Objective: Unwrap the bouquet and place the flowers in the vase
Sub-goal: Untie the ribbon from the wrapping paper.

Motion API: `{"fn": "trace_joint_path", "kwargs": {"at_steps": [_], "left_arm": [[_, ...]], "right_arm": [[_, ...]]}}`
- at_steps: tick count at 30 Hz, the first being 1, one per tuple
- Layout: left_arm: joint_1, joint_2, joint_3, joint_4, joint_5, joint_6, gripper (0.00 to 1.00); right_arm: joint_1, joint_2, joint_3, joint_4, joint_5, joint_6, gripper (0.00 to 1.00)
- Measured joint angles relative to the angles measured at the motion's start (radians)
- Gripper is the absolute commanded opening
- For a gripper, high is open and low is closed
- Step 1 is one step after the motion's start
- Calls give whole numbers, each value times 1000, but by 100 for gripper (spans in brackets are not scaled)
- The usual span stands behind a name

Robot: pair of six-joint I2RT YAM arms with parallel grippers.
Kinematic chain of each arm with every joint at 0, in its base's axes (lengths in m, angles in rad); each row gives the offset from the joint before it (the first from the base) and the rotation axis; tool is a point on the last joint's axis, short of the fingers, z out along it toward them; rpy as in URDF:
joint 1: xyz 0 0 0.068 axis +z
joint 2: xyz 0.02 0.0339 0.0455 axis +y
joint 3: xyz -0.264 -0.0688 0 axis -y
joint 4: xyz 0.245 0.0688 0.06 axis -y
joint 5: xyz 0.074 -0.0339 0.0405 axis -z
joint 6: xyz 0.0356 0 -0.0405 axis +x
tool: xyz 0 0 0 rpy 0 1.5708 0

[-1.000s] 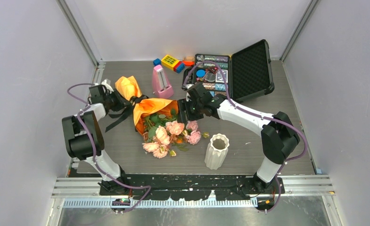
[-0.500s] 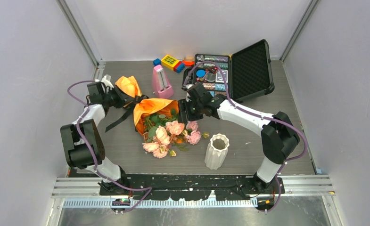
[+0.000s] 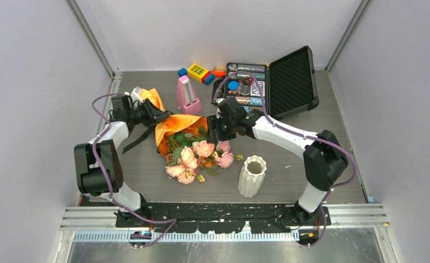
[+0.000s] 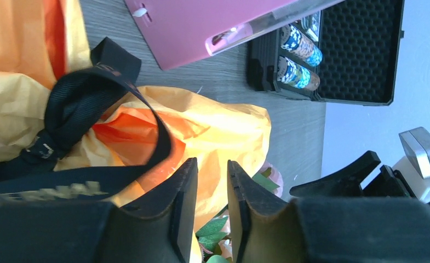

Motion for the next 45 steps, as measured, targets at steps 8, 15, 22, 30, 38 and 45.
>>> {"fn": "trace_joint_path", "kwargs": {"at_steps": [8,15,22,30,38,45], "left_arm": [[-59,-32,0,-10,33,9,42],[-90,-187,0,-114,-111,111,65],[-26,-298,-28,-144,-322,172,79],[35,-185,-79,-84,-308,221,79],[35,-81,-80,6,-242,251,79],[32,-51,-82,44,-226,269,54]], "right_arm": [[0,0,0,0,-6,1,63],[0,0,0,2,-10,4,63],[0,0,-7,10,-10,4,63],[0,0,-17,15,-10,3,63],[0,0,-17,15,-10,4,64],[0,0,-17,15,-11,4,63]]}}
